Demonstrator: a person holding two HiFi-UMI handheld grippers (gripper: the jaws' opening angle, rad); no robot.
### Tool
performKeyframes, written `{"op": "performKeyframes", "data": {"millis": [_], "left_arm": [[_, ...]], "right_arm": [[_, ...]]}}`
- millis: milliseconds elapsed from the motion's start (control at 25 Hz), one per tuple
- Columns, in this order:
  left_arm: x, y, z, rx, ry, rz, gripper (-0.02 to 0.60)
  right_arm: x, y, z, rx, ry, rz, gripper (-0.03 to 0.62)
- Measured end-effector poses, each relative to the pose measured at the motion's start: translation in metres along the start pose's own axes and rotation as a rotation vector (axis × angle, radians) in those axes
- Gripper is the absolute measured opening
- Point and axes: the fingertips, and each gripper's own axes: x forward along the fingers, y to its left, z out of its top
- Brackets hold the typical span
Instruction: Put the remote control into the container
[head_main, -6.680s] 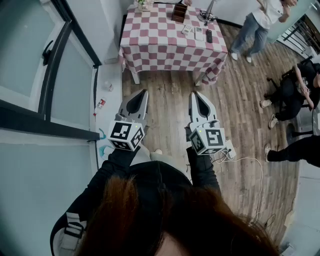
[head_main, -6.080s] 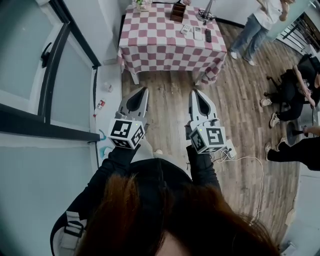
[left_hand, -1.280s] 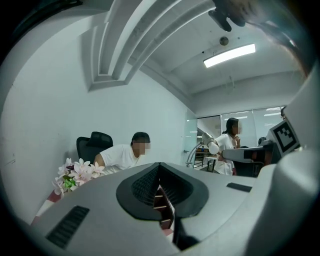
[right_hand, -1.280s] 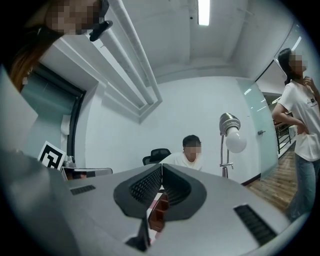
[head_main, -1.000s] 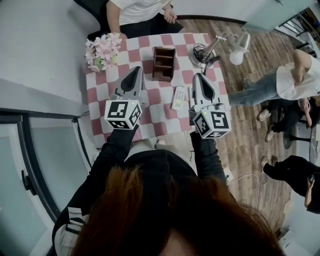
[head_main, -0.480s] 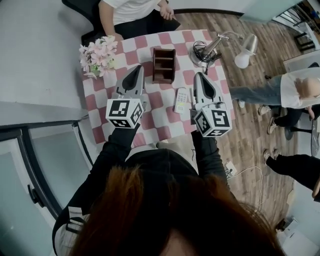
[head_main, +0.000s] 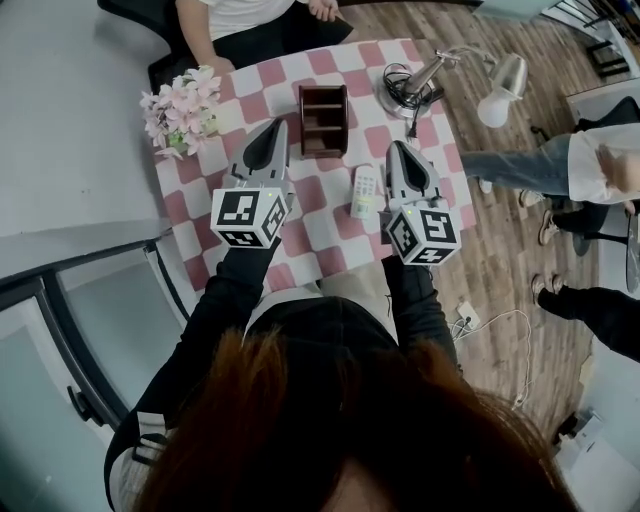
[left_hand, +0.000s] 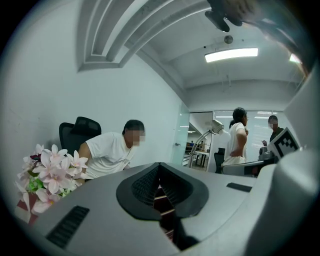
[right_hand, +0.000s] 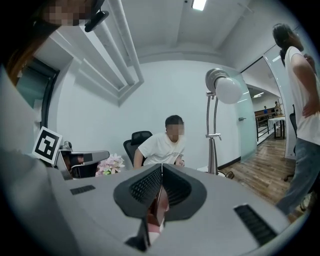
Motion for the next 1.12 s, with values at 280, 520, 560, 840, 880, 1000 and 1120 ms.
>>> {"op": "performKeyframes", "data": {"millis": [280, 520, 560, 840, 880, 1000, 1120], "left_arm": [[0.013, 0.002, -0.011, -0.008, 0.025, -0.018, -0.002], [0.022, 0.004, -0.016, -0.001, 0.034, -0.025, -0.002], [0.023, 0.005, -0.018, -0.002, 0.036, -0.026, -0.002], [0.034, 0.001, -0.025, -0.005, 0.043, -0.037, -0.002], [0.035, 0.0, -0.026, -0.005, 0.044, -0.04, -0.002], [0.038, -0.003, -0.031, -0.005, 0.051, -0.046, -0.002], [0.041, -0.005, -0.034, -0.009, 0.053, -0.052, -0.002]], "right_arm": [[0.015, -0.017, -0.045, 0.054, 0.092, -0.065, 0.02], [0.021, -0.025, -0.085, 0.086, 0.175, -0.111, 0.021], [0.021, -0.024, -0.093, 0.091, 0.193, -0.109, 0.021], [0.031, -0.016, -0.156, 0.095, 0.397, -0.077, 0.225], [0.032, -0.015, -0.163, 0.094, 0.424, -0.076, 0.232], [0.033, -0.017, -0.184, 0.108, 0.514, -0.095, 0.249], [0.031, -0.024, -0.202, 0.121, 0.591, -0.127, 0.255]]}}
